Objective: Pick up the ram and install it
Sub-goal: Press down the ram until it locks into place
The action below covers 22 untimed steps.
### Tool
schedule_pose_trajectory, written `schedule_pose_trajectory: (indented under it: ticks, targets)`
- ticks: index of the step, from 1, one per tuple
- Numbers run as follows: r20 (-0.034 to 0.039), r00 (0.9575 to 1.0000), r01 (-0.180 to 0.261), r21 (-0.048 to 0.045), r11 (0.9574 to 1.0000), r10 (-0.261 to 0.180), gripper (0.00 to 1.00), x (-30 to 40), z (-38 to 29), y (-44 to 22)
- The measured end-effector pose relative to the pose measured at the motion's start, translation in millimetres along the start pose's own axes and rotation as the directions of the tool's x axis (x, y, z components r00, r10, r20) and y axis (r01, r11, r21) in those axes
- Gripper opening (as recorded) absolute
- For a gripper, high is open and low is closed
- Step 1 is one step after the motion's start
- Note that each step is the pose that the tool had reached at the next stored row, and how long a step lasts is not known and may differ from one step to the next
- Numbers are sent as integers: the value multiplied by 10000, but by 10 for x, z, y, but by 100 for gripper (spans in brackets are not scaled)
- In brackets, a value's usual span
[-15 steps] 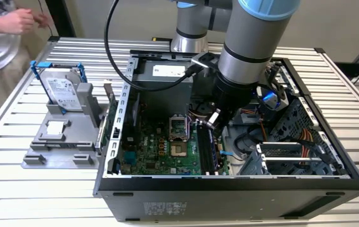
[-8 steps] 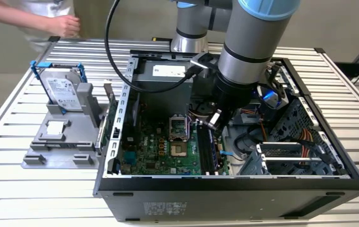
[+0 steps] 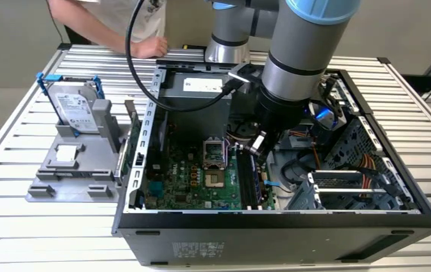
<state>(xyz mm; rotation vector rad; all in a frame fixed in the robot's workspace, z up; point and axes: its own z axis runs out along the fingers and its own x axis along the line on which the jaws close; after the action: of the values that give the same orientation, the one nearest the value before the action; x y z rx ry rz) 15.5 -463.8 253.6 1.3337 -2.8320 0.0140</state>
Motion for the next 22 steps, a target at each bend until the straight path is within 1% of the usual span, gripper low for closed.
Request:
schedule_pose_trajectory:
  ticks: [5, 16, 22]
  targets:
    - [0, 10000, 35, 0, 10000, -35, 0, 0, 0, 0]
    - [0, 9992, 400, 5, 9992, -400, 0, 0, 0, 0]
    - [1, 9979, 654, 6, 9979, -654, 0, 0, 1, 0]
